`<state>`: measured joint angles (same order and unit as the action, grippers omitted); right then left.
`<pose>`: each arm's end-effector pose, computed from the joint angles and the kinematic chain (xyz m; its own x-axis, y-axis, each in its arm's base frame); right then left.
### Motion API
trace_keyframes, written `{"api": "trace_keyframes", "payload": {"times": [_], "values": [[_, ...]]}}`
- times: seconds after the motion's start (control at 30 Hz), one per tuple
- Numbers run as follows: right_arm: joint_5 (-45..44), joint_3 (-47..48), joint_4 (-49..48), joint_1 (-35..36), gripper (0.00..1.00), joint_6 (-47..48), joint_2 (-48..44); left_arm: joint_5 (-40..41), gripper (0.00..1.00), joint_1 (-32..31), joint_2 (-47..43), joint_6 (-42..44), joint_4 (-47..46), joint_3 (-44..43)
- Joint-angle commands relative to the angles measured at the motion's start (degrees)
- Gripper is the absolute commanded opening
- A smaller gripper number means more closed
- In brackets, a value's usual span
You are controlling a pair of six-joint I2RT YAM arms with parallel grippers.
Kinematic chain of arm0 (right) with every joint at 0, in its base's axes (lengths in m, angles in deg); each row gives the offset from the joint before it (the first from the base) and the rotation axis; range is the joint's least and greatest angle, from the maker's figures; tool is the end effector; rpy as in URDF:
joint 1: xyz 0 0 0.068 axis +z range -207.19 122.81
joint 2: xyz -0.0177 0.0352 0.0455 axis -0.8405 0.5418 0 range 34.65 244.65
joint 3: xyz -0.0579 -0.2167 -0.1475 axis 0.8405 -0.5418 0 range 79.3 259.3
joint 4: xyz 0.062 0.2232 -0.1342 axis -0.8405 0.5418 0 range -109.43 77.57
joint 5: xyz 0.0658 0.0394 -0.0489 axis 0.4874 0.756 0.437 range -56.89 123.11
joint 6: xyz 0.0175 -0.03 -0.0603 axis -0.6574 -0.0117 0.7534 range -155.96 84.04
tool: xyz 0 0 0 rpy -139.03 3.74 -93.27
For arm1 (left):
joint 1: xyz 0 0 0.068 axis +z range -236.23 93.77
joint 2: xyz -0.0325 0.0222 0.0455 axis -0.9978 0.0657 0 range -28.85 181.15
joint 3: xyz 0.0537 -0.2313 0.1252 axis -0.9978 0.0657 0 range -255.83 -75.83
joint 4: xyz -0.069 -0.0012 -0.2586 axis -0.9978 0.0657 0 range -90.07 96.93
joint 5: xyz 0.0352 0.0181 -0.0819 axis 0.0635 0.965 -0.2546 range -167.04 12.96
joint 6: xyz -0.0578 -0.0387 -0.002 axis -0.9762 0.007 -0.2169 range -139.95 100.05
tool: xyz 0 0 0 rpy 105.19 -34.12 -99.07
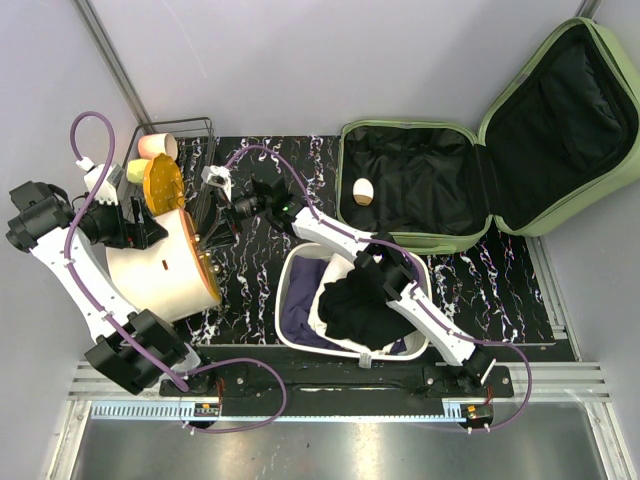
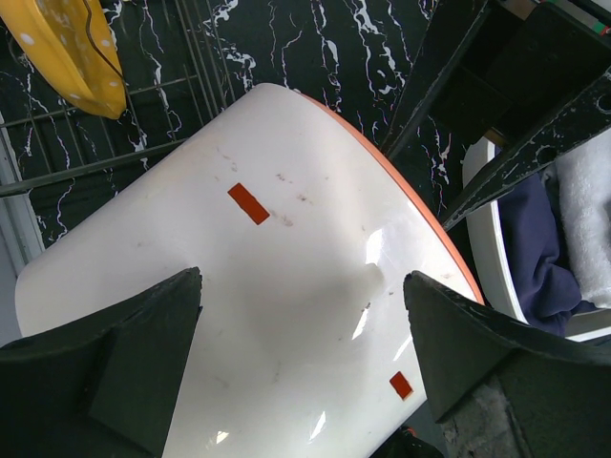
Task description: Open, take out, and arrange the luggage
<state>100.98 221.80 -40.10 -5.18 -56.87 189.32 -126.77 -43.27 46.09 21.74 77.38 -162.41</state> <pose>0.3326 0.5112 0.2441 -0.2223 -0.0661 -0.9727 -0.8365 -0.4996 0.2252 0.1995 0.1266 0.3728 -0.6393 -0.0079 -0.7690 0.2859 0.9258 -0.2472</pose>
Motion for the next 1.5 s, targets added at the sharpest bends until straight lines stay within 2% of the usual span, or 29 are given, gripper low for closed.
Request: {"api": "trace_keyframes", "payload": {"times": [0.0,0.33,0.5,0.63,0.73,0.77,0.87,0.9,1.03,1.2,1.47], "values": [[-2.57,2.70,-1.57,1.34,0.61,0.78,-0.25,-2.03,0.91,-0.24,-1.02,0.14,9.56,0.36],[-7.14,3.67,-1.31,1.25,0.61,-0.19,-0.33,-2.29,0.91,-0.42,-1.11,0.06,9.47,0.54],[-6.71,3.40,-1.57,1.25,0.57,-0.10,-0.69,-2.21,0.91,-0.51,-1.20,0.06,9.39,0.45],[-6.00,3.40,-1.75,1.34,0.51,-0.27,-0.69,-2.12,0.90,-0.51,-1.28,0.06,9.39,0.45],[-5.21,3.14,-2.10,1.34,0.42,-0.71,-0.77,-2.12,0.90,-0.60,-1.28,-0.03,9.21,0.37],[-5.12,2.79,-2.18,1.34,0.37,-0.71,-0.86,-2.12,0.90,-0.60,-1.20,-0.03,9.21,0.45],[-4.95,1.21,-2.80,1.25,0.29,-0.28,-1.65,-1.86,0.90,-0.60,-1.11,-0.03,9.04,0.45],[-5.12,0.86,-2.98,1.17,0.21,-0.10,-2.18,-1.77,0.90,-0.51,-0.93,-0.03,9.12,0.37],[-5.74,-1.25,-3.24,-0.15,0.06,-0.10,-3.32,-1.15,0.91,-0.60,-0.76,0.06,9.04,0.37],[-5.39,-3.36,-3.24,-2.70,0.00,-0.63,-4.81,0.16,0.90,-0.60,0.03,0.14,8.77,0.45],[-3.98,-10.99,-5.87,-4.90,0.00,-1.95,-9.03,2.36,0.90,-0.51,1.62,-0.56,7.72,0.02]]}}
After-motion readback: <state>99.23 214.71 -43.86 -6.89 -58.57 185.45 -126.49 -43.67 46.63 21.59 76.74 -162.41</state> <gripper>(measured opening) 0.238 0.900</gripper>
